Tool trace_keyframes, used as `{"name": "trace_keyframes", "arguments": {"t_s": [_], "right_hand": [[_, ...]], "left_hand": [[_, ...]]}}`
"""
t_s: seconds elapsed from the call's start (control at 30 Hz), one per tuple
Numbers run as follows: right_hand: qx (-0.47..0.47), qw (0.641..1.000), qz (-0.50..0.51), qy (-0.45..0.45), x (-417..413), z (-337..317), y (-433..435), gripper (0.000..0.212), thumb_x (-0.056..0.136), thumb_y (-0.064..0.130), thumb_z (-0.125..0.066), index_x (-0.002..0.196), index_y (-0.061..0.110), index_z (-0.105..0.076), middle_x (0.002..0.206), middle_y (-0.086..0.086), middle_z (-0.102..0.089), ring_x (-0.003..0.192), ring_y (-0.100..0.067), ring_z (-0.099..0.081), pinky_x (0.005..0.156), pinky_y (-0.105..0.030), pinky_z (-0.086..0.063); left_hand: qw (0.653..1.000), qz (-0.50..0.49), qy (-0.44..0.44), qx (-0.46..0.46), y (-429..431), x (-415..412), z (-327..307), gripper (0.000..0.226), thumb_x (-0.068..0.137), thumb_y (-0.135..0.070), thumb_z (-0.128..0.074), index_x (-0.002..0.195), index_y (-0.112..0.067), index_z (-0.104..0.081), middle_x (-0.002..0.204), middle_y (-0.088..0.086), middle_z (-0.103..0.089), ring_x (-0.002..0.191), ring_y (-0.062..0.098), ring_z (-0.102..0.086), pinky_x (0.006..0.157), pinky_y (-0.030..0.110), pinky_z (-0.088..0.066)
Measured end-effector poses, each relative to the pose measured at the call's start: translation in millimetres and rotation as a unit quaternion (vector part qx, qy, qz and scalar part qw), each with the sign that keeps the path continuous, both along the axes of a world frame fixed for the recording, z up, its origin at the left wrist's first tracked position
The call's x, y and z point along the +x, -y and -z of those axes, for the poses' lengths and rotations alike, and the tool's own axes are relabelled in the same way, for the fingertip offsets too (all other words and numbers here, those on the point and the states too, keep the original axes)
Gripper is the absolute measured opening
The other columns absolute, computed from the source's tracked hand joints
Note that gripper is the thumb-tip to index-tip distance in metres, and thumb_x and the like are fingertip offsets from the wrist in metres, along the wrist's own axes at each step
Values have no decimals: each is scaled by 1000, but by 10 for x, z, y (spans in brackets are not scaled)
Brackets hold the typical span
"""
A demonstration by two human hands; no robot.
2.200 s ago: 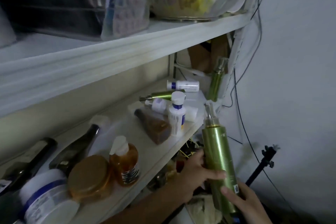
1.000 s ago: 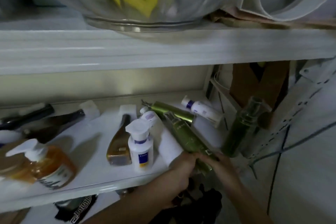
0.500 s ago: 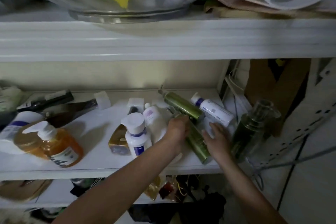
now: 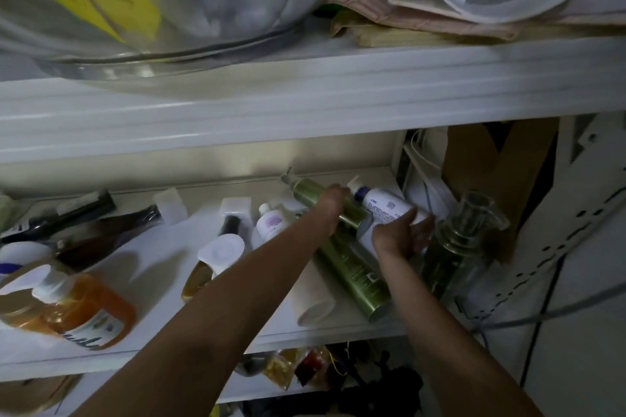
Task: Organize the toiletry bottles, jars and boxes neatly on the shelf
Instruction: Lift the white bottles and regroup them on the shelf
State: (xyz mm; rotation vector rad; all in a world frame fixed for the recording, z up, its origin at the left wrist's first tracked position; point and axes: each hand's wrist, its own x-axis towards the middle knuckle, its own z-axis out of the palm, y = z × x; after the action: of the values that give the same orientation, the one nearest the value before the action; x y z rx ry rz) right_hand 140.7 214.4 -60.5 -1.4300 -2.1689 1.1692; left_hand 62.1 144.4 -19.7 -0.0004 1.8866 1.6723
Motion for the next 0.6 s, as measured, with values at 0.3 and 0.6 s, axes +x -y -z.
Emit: {"name": "trace_keyframes", "arguments": {"t_s": [0.3,0.6], "right_hand": [[3,999,39,-32,82,50,-83,73,88,7,-56,148,9,-15,153,-20,-15,140,-36,-18,113,-44,-21],[-54,984,100,-141,35,246,-48,69,76,-8,-62,135,14,-33,139,-18,-40,128,-37,-42,102,-48,-43]], "left_hand": [[983,101,-81,-130,-152,-285,53,56,96,-8,-45,148,-11,-25,142,16,-41,125,32,-44,101,35,-37],[964,174,-89,-180,-224,-372,145,70,91,-8,-53,149,-7,-15,139,17,-44,123,33,-47,103,39,-40]]}}
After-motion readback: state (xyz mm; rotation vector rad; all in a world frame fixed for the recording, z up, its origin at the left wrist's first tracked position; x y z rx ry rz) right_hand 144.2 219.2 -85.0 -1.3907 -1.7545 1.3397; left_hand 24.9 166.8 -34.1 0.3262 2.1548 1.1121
